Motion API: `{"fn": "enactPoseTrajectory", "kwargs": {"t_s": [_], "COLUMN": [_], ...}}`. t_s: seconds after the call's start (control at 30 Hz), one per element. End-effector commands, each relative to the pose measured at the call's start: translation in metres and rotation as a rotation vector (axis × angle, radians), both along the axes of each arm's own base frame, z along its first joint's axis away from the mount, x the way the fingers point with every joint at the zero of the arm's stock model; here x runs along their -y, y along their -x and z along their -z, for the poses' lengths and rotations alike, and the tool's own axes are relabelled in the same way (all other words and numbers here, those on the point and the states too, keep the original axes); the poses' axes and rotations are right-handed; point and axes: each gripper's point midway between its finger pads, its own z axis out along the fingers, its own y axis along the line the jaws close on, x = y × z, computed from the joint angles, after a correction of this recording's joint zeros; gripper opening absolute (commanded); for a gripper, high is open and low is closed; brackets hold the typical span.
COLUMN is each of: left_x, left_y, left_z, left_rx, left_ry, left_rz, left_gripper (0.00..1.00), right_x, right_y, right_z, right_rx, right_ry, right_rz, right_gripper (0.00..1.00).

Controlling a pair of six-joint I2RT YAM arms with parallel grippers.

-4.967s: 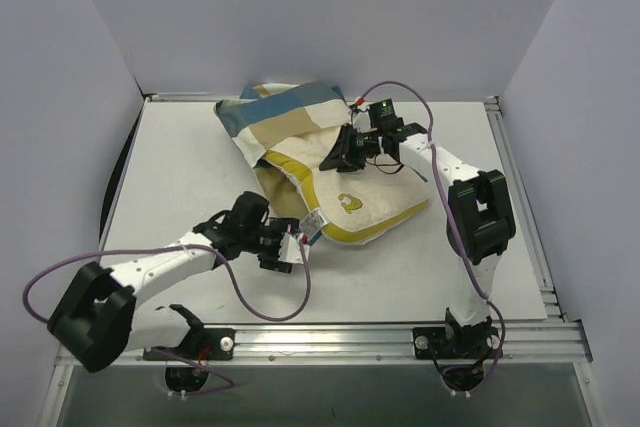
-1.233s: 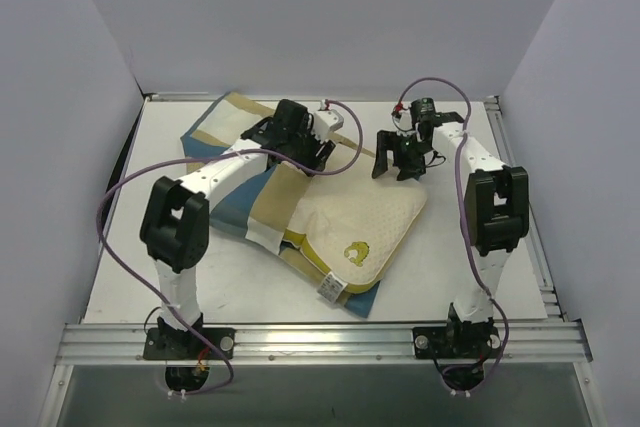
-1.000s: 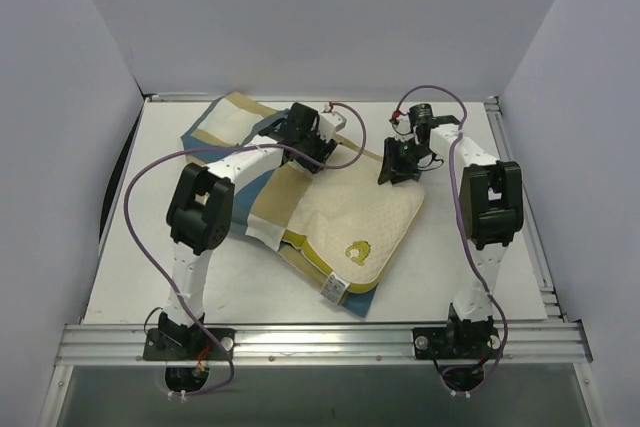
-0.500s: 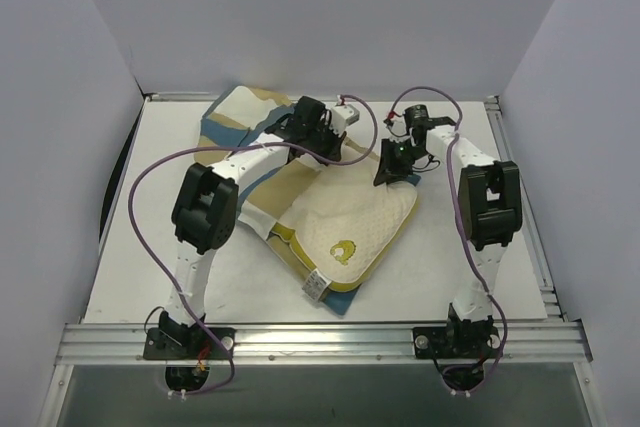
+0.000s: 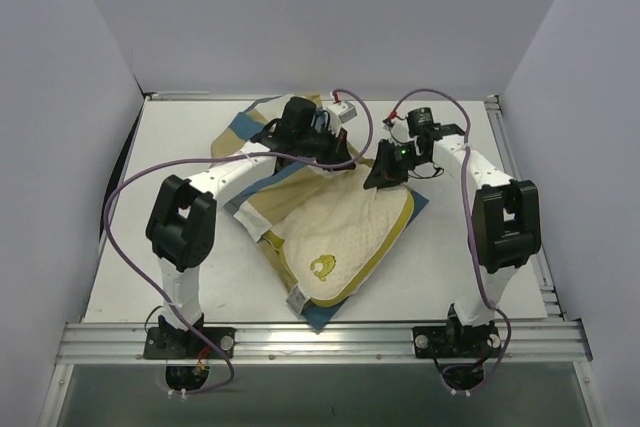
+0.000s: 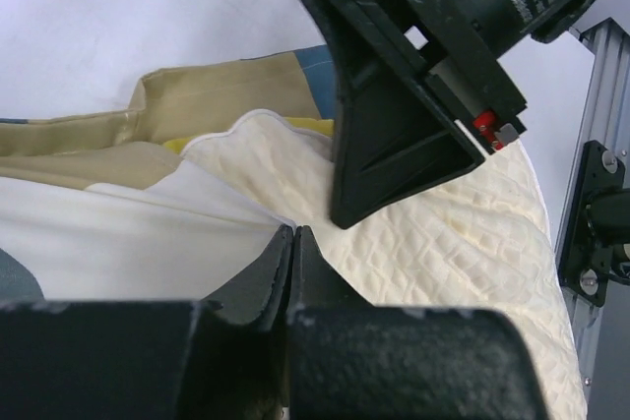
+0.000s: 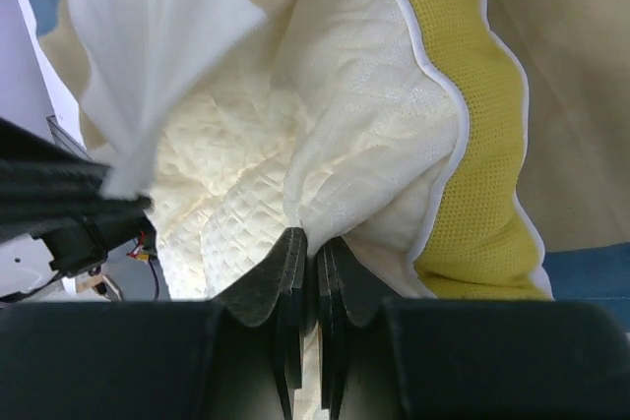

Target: Put the pillow into the pillowcase

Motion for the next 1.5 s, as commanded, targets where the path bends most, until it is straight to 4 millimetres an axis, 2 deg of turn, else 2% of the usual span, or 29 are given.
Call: {"fn": "enactPoseTrajectory", "kwargs": {"t_s": [0.0,0.07,0.2,0.23,0.3,0.33,0.37,0.4,0.43,0.47,0.5,0.53,0.57,0.6,0.63,0.67,0.7,0.77,0.83,0.87,0.93,1.07,1.1,1.13,1.17,1.2,1.23,1.3,1.47], "left_x": [-0.008,-0.021,-0.042,-0.047,-0.056,-0.061,-0.064,-0.067,-0.071,-0.072,-0.073,-0.068,-0.069,-0.069,-0.064,-0.065,-0.067,-0.064,-0.070,-0.071,-0.080,-0.094,-0.101,-0.096,-0.096,-0.099,-0.092,-0.089,-0.089], "left_y": [0.019,0.024,0.032,0.032,0.027,0.028,0.029,0.030,0.034,0.038,0.043,0.058,0.063,0.072,0.083,0.087,0.090,0.095,0.092,0.093,0.094,0.103,0.109,0.119,0.124,0.120,0.131,0.127,0.121], "left_z": [-0.015,0.003,0.014,0.009,0.000,-0.001,-0.004,-0.005,-0.009,-0.010,-0.010,-0.008,-0.003,0.004,0.010,0.020,0.031,0.043,0.066,0.074,0.099,0.140,0.151,0.151,0.148,0.143,0.135,0.121,0.098], "left_rx": [0.011,-0.013,0.062,0.069,0.091,0.092,0.106,0.124,0.148,0.159,0.179,0.189,0.206,0.225,0.234,0.240,0.246,0.263,0.262,0.279,0.261,0.205,0.157,0.109,0.074,0.049,0.014,0.029,0.041], "left_ry": [0.035,-0.027,-0.115,-0.121,-0.125,-0.146,-0.159,-0.171,-0.197,-0.206,-0.220,-0.240,-0.275,-0.315,-0.333,-0.368,-0.410,-0.462,-0.539,-0.571,-0.659,-0.765,-0.783,-0.722,-0.679,-0.629,-0.532,-0.476,-0.377], "left_rz": [0.098,0.106,0.176,0.167,0.145,0.134,0.125,0.124,0.102,0.102,0.114,0.147,0.158,0.199,0.240,0.256,0.286,0.330,0.356,0.387,0.420,0.506,0.528,0.569,0.575,0.557,0.583,0.566,0.536], "left_gripper": [0.00,0.00,0.19,0.32,0.45,0.51,0.54,0.63,0.70,0.72,0.72,0.75,0.77,0.77,0.78,0.87,0.89,0.90,0.92,0.97,0.98,0.97,0.88,0.54,0.34,0.22,0.04,0.00,0.00], "right_x": [-0.029,-0.036,-0.066,-0.075,-0.077,-0.067,-0.060,-0.051,-0.039,-0.017,-0.005,0.006,0.024,0.030,0.034,0.035,0.039,0.039,0.039,0.039,0.040,0.042,0.042,0.041,0.042,0.040,0.039,0.036,0.018], "right_y": [0.019,0.031,0.078,0.096,0.107,0.102,0.097,0.091,0.082,0.065,0.059,0.052,0.041,0.041,0.039,0.036,0.038,0.037,0.036,0.037,0.038,0.053,0.055,0.058,0.061,0.062,0.062,0.064,0.073], "right_z": [-0.009,-0.003,0.002,0.000,-0.007,-0.010,-0.014,-0.020,-0.023,-0.025,-0.025,-0.022,-0.012,-0.002,0.005,0.008,0.025,0.037,0.051,0.055,0.065,0.078,0.082,0.085,0.090,0.092,0.095,0.103,0.126], "right_rx": [-0.005,-0.026,-0.070,-0.078,-0.088,-0.094,-0.082,-0.071,-0.066,-0.055,-0.050,-0.034,0.004,-0.014,-0.023,-0.024,-0.073,-0.097,-0.134,-0.145,-0.153,-0.190,-0.194,-0.192,-0.200,-0.199,-0.198,-0.192,-0.224], "right_ry": [-0.118,-0.120,-0.146,-0.160,-0.192,-0.205,-0.212,-0.220,-0.226,-0.227,-0.211,-0.179,-0.080,-0.029,0.002,0.024,0.081,0.118,0.158,0.173,0.226,0.297,0.312,0.341,0.357,0.377,0.388,0.427,0.469], "right_rz": [-0.066,-0.095,-0.231,-0.282,-0.301,-0.270,-0.247,-0.216,-0.174,-0.097,-0.058,-0.027,0.012,0.024,0.030,0.024,0.026,0.021,0.026,0.024,0.004,-0.033,-0.042,-0.060,-0.075,-0.090,-0.097,-0.136,-0.210], "right_gripper": [0.00,0.00,0.00,0.07,0.31,0.56,0.62,0.65,0.66,0.65,0.65,0.65,0.64,0.64,0.64,0.65,0.65,0.67,0.71,0.72,0.76,0.80,0.80,0.80,0.81,0.80,0.80,0.78,0.71]}}
